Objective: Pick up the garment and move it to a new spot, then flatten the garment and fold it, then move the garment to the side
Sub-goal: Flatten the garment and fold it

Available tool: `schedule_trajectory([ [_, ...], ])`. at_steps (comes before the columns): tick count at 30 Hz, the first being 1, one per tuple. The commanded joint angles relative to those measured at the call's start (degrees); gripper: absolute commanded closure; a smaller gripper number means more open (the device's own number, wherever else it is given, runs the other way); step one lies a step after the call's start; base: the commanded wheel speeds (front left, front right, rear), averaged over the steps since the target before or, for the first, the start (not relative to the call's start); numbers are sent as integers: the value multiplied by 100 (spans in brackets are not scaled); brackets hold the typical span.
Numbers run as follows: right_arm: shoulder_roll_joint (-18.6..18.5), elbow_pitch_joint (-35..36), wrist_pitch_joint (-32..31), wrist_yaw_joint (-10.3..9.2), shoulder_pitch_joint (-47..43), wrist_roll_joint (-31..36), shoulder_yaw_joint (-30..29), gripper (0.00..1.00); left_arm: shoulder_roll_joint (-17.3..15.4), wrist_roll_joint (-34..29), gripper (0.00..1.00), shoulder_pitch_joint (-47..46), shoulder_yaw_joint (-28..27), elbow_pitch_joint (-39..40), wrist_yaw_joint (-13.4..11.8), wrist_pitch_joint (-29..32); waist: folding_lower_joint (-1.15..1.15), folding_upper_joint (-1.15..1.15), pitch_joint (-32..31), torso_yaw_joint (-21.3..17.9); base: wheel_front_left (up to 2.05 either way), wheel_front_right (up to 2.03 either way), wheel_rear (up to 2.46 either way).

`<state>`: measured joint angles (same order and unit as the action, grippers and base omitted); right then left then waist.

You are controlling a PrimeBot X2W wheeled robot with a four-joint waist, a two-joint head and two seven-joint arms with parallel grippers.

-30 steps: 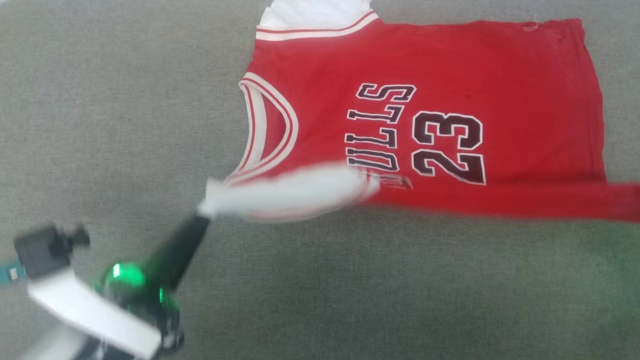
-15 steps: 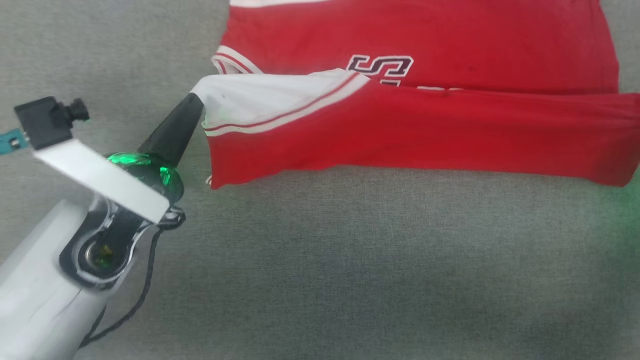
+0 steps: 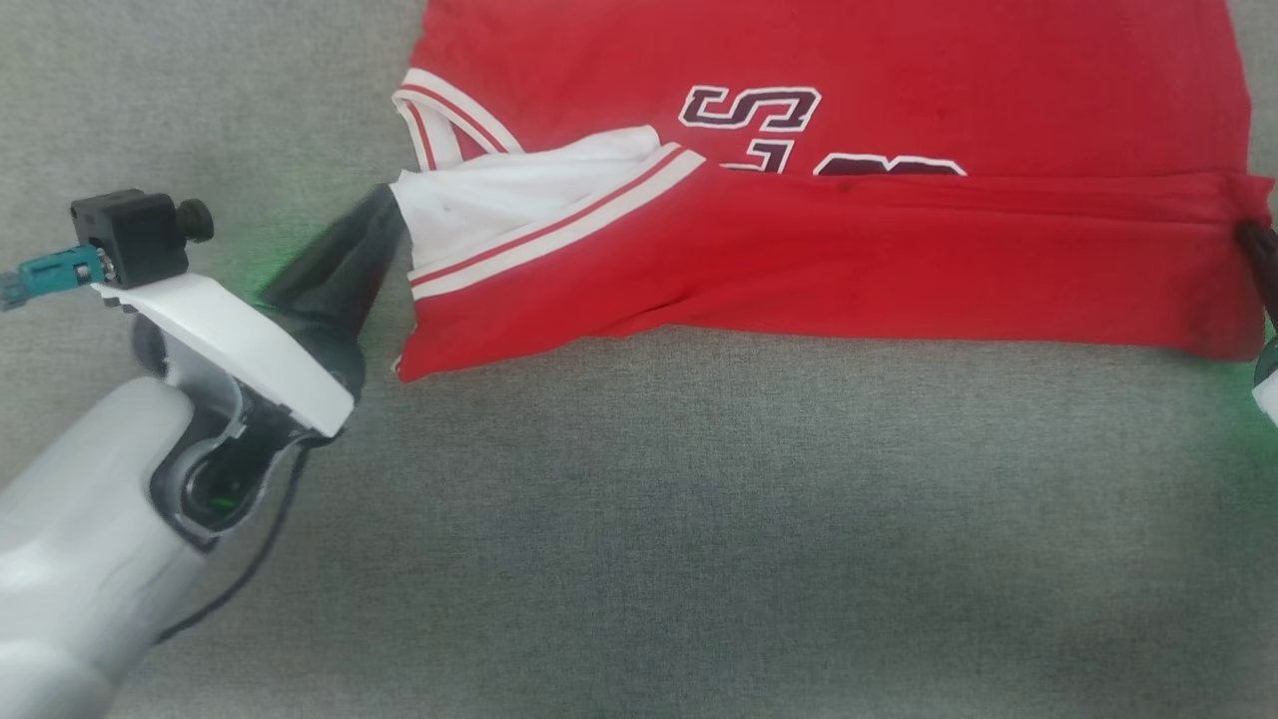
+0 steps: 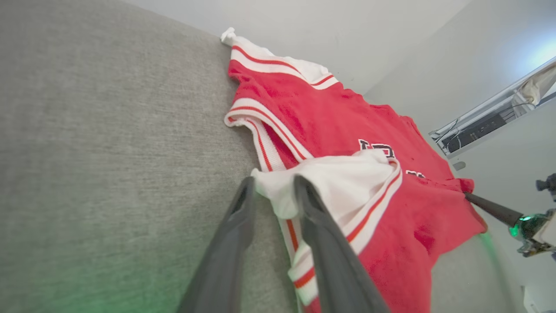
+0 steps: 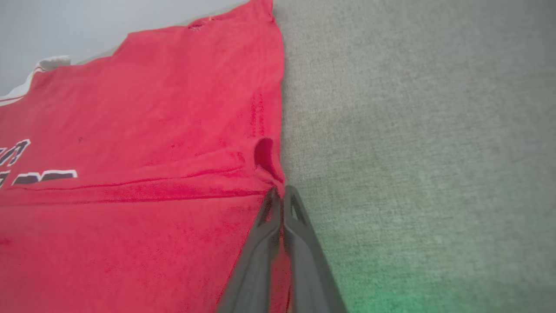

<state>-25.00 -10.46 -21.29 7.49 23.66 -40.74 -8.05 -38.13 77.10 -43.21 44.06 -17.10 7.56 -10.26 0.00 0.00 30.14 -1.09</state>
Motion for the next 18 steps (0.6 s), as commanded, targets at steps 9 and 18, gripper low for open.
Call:
schedule_trajectory([
  [9,-315,236,600,1,-469,-8,-68,0,-822,-823,0,-869,788,19,-14,117,0,0,-665,84,0,0,0],
  [18,-266,473,621,0,-660,-56,-92,0,-1119,90,0,-1181,1509,601,-278,2991,0,0,-850,-30,0,0,0],
])
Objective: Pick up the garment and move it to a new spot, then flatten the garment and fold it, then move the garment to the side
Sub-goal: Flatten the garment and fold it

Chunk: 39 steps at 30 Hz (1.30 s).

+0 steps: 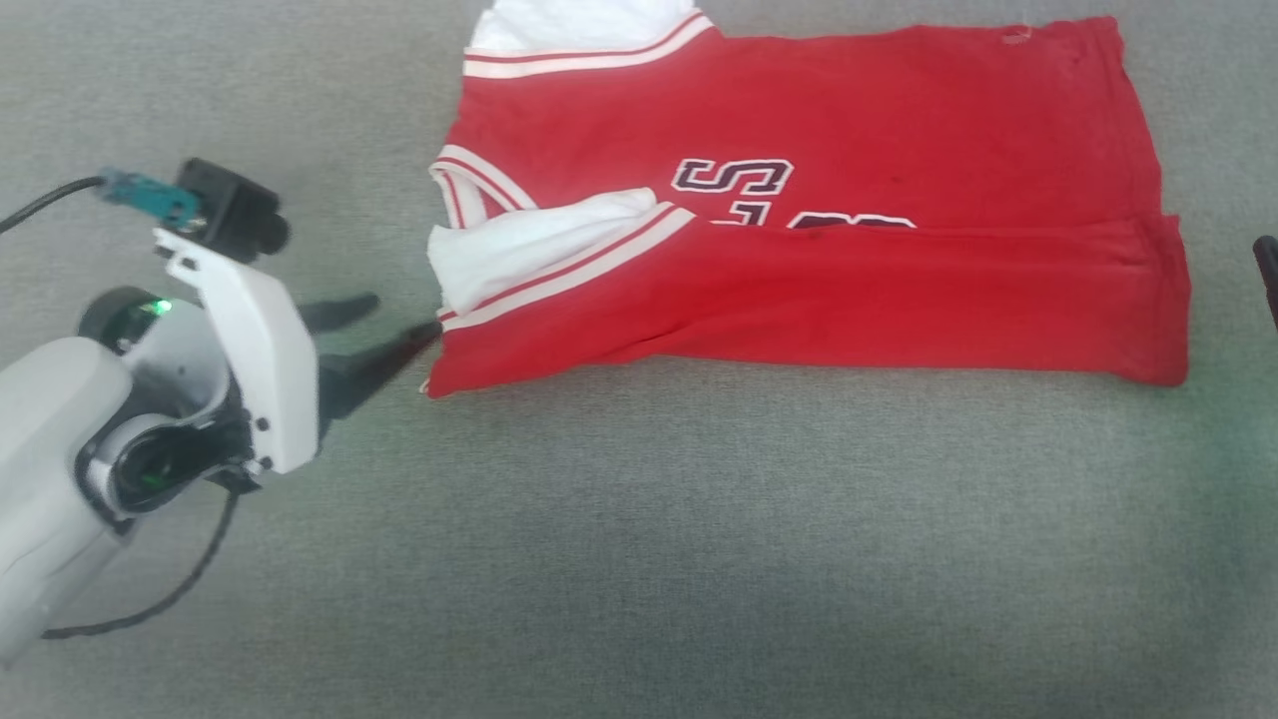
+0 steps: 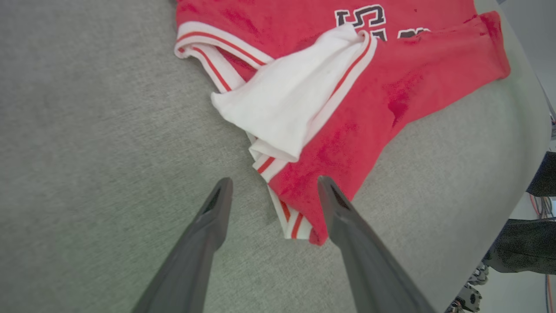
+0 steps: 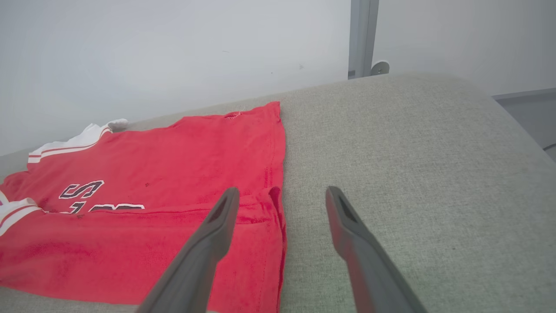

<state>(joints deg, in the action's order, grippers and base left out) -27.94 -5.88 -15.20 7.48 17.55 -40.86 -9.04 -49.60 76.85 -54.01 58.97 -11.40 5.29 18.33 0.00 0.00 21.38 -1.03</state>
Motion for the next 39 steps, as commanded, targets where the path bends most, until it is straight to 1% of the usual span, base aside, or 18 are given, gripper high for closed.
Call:
schedule_trajectory([
  [1,46,27,26,2,-45,-55,23,0,26,191,0,-106,44,67,-65,288,0,0,50,-61,0,0,0],
  [3,71,38,43,2,-39,-73,40,0,84,421,0,-67,75,45,-120,545,0,0,128,-125,0,0,0],
  [5,84,30,52,1,-30,-77,45,0,121,466,0,-59,104,17,-133,654,0,0,167,-159,0,0,0],
  [10,135,17,69,2,52,-84,124,0,258,691,0,32,317,-317,-273,1171,0,0,333,-337,0,0,0],
  [14,107,-18,64,2,126,-74,232,0,455,815,0,141,443,-623,-198,1395,0,0,394,-419,0,0,0],
  [15,74,-16,52,2,139,-53,260,0,515,884,9,161,445,-684,-176,1420,0,0,404,-426,0,0,0],
  [16,48,-6,33,2,149,-34,295,0,571,920,53,168,447,-724,-140,1446,0,0,415,-432,0,0,0],
  [17,8,10,7,2,163,-12,348,0,621,968,75,179,441,-762,-109,1457,0,0,428,-435,0,0,0],
  [18,-41,36,-20,2,178,19,401,0,666,1018,100,191,435,-793,-78,1461,0,0,438,-435,0,0,0],
  [21,-269,146,-213,2,198,126,641,0,713,1073,100,169,375,-837,3,1424,0,0,476,-417,0,0,0],
  [23,-450,225,-476,2,206,123,825,0,759,1029,100,129,346,-876,32,1364,0,0,499,-388,0,0,0],
  [28,-1027,441,-1428,2,291,-24,1343,0,854,936,100,-6,313,-918,112,1261,0,0,580,-294,0,0,0],
  [31,-1262,393,-2056,1,401,-185,1568,0,921,881,100,-57,307,-913,134,1184,0,0,639,-229,0,0,0],
  [33,-1464,362,-2470,1,504,-159,1778,0,984,852,100,-78,309,-928,150,1163,0,0,674,-168,0,0,0],
  [35,-1447,269,-2790,1,579,-323,1895,0,1027,840,100,-113,299,-956,165,1118,0,0,702,-120,0,0,0],
  [37,-1394,220,-2968,3,655,-423,2004,0,1075,820,100,-124,281,-985,166,1050,0,0,718,-79,0,0,0],
  [38,-1373,174,-3039,3,686,-465,2044,7,1083,804,100,-114,269,-1000,173,995,0,0,724,-68,0,0,0],
  [39,-1366,140,-3103,3,713,-472,2099,58,1092,788,100,-97,263,-1005,173,950,0,0,731,-58,0,0,0],
])
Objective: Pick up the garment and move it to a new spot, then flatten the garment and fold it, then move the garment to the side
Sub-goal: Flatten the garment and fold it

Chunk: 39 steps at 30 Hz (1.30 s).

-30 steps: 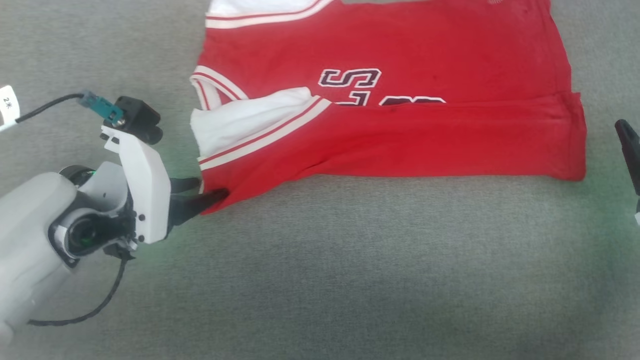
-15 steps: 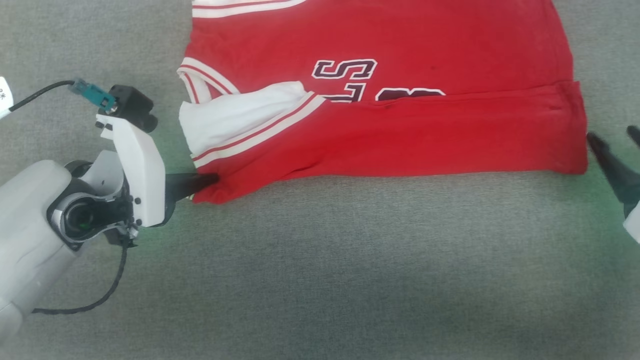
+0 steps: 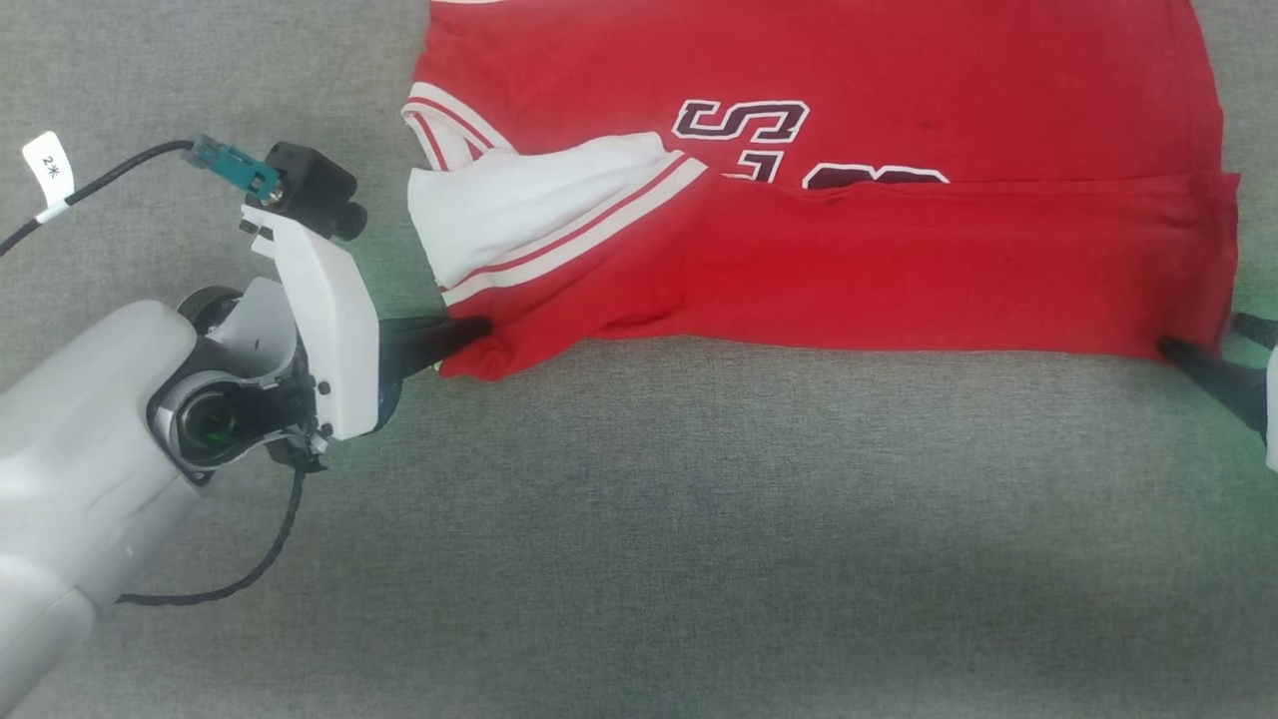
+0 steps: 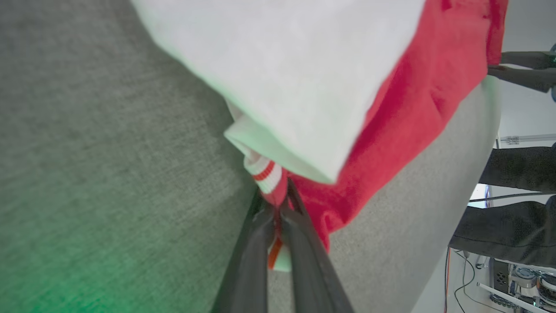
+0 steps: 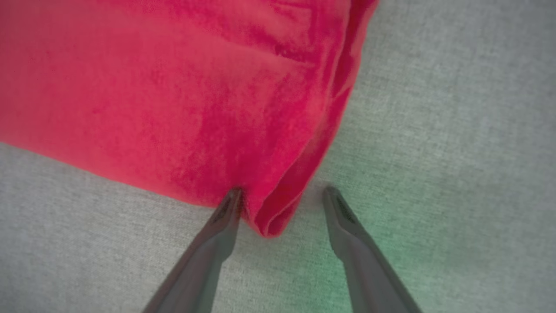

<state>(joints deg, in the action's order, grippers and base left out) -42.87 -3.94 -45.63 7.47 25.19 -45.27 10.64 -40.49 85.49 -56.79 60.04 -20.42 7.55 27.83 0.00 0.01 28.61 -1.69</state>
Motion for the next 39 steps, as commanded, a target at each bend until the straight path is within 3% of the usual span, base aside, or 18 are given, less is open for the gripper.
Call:
schedule_trajectory([
  [1,120,-83,-85,4,-22,-40,176,75,195,-94,100,196,159,-101,-51,-50,0,-1,7,26,0,0,0],
  [3,137,-167,-34,4,22,-77,150,100,201,-110,100,249,126,-80,-42,-178,0,-1,-15,54,0,0,0],
  [11,79,-335,344,-1,-112,-84,-42,100,46,-35,100,450,11,125,-22,-558,0,-1,-287,143,0,0,0],
  [23,-256,310,476,0,-1628,-382,-401,100,-1111,106,100,1751,-49,1598,-15,-1494,0,-1,-779,192,0,0,0],
  [28,-197,785,664,0,-2323,-331,-861,99,-1452,130,100,2225,-54,2136,-181,-1858,0,-1,-791,160,0,0,0],
  [29,-153,854,731,0,-2361,-289,-909,93,-1462,117,100,2251,-59,2167,-196,-1887,0,-1,-789,151,0,0,0],
  [30,-123,901,810,0,-2363,-234,-959,64,-1456,97,93,2254,-71,2178,-231,-1936,0,-1,-790,144,0,0,0],
  [32,-13,932,996,0,-2326,-90,-1052,0,-1454,32,55,2246,-101,2177,-271,-2010,0,-1,-804,125,0,0,0],
  [33,46,947,1085,0,-2300,-19,-1070,0,-1471,6,13,2228,-115,2183,-281,-2053,0,-1,-809,113,0,0,0],
  [34,101,957,1176,0,-2259,47,-1098,0,-1494,0,0,2206,-145,2196,-284,-2075,0,-1,-814,100,0,0,0],
  [39,467,1003,2098,2,-1939,539,-1305,0,-1634,-40,0,1997,-451,2142,-391,-2385,0,-1,-795,-14,0,0,0],
])
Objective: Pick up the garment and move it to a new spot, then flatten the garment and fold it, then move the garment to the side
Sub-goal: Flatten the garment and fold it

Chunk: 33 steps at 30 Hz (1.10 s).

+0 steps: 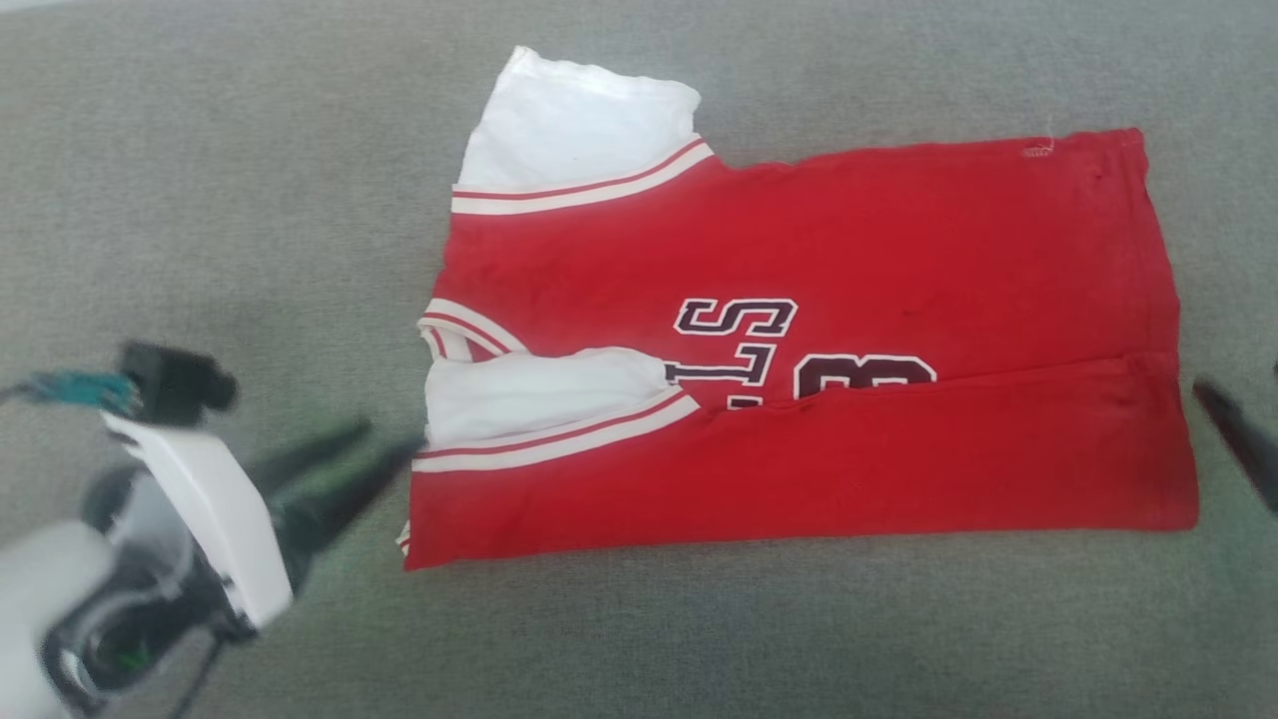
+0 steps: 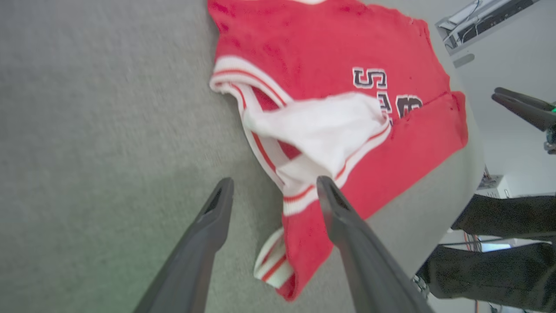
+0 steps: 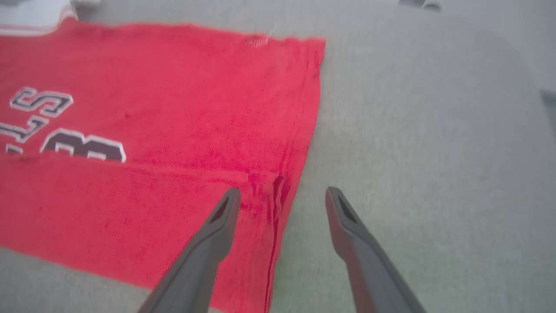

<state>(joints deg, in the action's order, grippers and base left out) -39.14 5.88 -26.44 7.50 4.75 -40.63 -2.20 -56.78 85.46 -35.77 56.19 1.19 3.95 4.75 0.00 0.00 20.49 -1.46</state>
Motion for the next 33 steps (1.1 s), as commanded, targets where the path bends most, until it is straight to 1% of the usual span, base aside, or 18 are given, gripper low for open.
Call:
schedule_trajectory([
  [1,184,21,444,-1,197,211,-47,0,-12,-79,0,-179,-147,-63,-57,-168,0,0,37,-71,0,0,0],
  [4,552,-84,1178,0,486,528,-9,0,50,-235,0,-444,-400,-349,-162,-477,0,0,117,-213,0,0,0],
  [7,938,-197,1952,-1,843,824,96,0,239,-379,0,-828,-627,-817,-284,-753,0,0,225,-407,0,0,0],
  [9,1220,-260,2455,0,1056,1034,170,0,385,-538,0,-1153,-721,-1182,-331,-834,0,0,332,-577,0,0,0],
  [13,1674,-444,3159,-1,1361,1293,272,0,718,-861,0,-1970,-763,-2019,-368,-676,0,0,561,-918,0,0,0],
  [14,1757,-490,3263,-1,1420,1317,314,0,783,-978,0,-2191,-737,-2238,-362,-590,0,0,624,-1020,0,0,0],
  [15,1757,-490,3263,-1,1420,1317,314,0,783,-978,0,-2191,-737,-2238,-362,-590,0,0,624,-1020,0,0,0],
  [18,1948,-610,3481,-1,1525,1356,392,0,985,-1163,0,-2792,-609,-2868,-259,-173,0,0,783,-1311,0,0,0],
  [20,2058,-696,3543,-1,1543,1308,467,0,1069,-1343,0,-3129,-444,-3285,-151,228,0,0,849,-1491,0,0,0],
  [22,2134,-776,3609,-1,1549,1247,499,0,1163,-1348,0,-3388,-288,-3629,-61,708,0,0,886,-1644,0,0,0],
  [27,2214,-1005,3717,-1,1509,1145,587,0,1163,-1466,0,-3918,37,-4298,97,1819,0,0,970,-1942,0,0,0],
  [33,2221,-1159,3826,0,1549,1015,659,0,1234,-1336,0,-4187,309,-4662,242,2994,0,0,1109,-2087,0,0,0],
])
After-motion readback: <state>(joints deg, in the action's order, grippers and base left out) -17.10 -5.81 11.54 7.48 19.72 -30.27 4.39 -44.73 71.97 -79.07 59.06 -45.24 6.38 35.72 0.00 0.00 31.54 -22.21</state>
